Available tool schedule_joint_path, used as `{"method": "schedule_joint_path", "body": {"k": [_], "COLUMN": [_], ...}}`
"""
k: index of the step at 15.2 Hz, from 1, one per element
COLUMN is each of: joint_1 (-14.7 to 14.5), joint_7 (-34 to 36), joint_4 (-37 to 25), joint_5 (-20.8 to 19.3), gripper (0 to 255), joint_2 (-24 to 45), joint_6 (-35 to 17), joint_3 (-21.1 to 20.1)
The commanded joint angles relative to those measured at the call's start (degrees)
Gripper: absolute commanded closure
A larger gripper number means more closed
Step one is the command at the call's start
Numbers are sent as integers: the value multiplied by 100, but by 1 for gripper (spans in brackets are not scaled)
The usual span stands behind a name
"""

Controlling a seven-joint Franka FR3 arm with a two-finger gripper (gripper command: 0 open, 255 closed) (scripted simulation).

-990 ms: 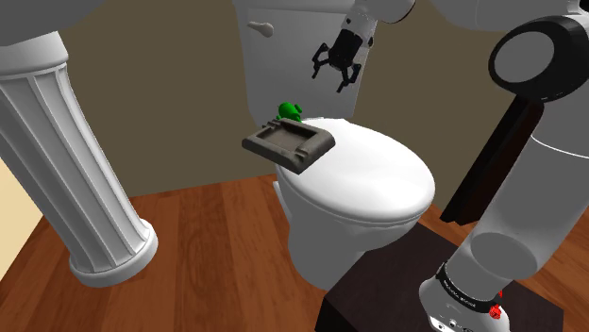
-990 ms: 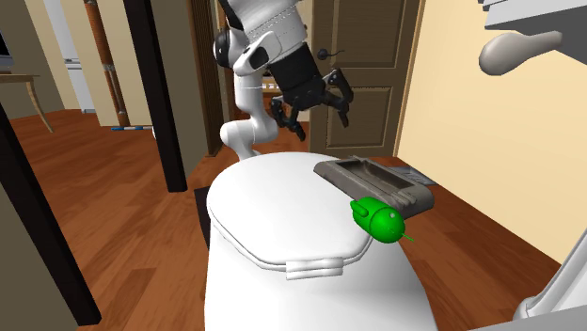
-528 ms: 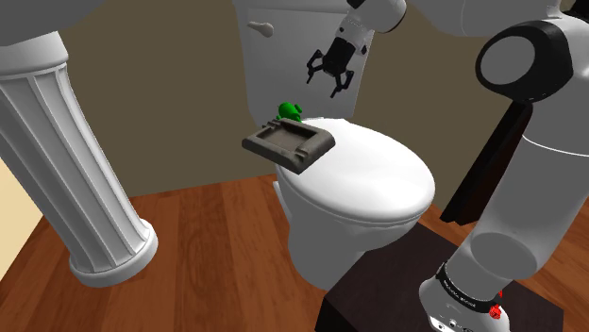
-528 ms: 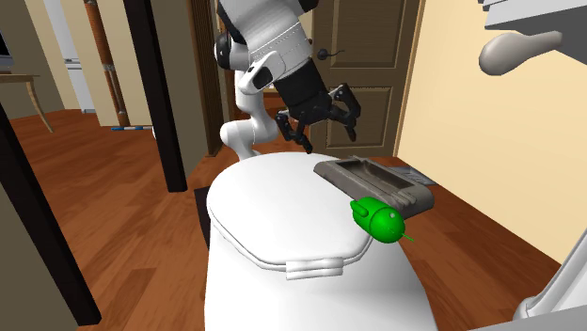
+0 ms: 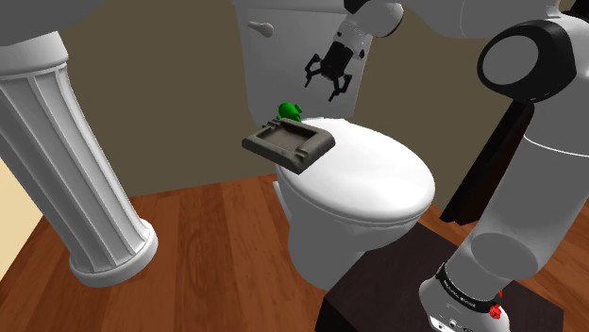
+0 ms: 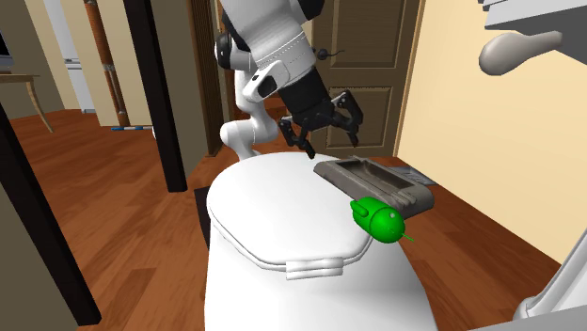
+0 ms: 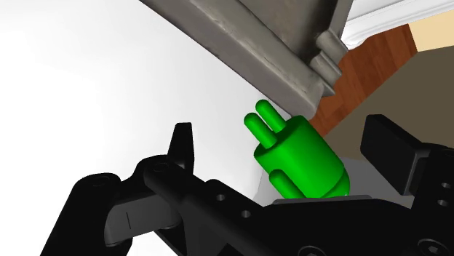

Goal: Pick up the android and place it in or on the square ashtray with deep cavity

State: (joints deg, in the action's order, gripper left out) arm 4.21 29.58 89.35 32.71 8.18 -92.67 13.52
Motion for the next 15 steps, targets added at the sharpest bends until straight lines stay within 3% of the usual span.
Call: {"method": "schedule_joint_path", "body": {"k": [1, 2, 11, 12, 15], "joint_1": [0, 0, 0, 0, -248], "joint_7": [0, 0, 0, 0, -1014], "joint_4": [1, 0, 0, 0, 714], "joint_5": [0, 0, 0, 0, -335], "gripper": [0, 255, 255, 0, 0], "joint_2": [0, 0, 0, 0, -190], "joint_6": [-1, -1, -1, -1, -1382], "joint_3": [0, 0, 0, 0, -166]}}
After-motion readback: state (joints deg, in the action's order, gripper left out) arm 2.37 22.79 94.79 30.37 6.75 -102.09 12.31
